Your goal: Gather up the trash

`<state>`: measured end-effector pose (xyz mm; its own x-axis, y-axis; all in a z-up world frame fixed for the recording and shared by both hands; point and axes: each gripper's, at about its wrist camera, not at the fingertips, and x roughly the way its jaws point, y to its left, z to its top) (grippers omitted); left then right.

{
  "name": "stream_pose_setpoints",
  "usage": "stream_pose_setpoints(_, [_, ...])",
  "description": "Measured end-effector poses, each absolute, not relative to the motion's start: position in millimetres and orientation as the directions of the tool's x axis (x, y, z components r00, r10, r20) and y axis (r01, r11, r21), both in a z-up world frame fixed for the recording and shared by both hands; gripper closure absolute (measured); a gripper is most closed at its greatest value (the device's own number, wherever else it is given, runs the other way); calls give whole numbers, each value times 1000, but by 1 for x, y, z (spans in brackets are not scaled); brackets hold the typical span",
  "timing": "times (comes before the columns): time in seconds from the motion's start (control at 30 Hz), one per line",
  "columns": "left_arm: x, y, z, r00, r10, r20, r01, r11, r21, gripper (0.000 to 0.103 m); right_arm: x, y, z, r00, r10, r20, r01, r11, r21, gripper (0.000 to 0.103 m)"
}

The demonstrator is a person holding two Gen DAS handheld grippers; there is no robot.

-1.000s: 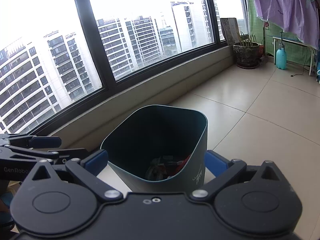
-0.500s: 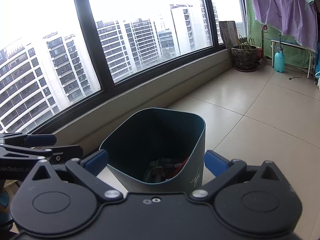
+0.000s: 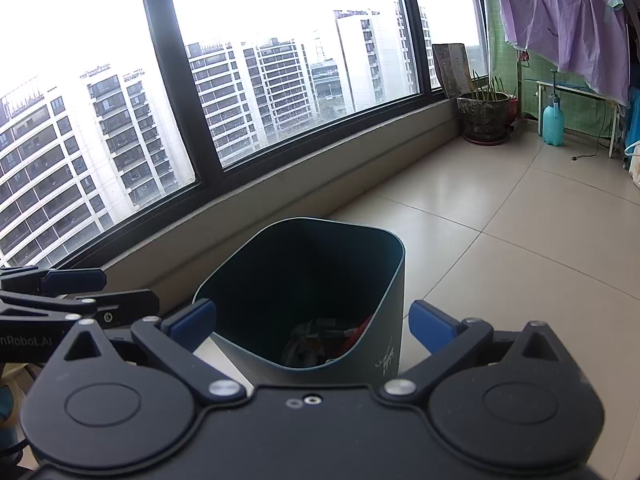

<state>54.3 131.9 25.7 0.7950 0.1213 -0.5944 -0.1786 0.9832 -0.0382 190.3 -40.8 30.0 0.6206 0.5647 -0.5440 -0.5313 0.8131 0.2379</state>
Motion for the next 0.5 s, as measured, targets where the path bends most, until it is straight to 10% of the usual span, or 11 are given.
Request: stream_pose_setpoints(0.5, [55, 134, 27, 792, 119, -599, -177, 984, -38, 20, 192, -44, 31, 617, 573, -540, -531, 809, 251, 0])
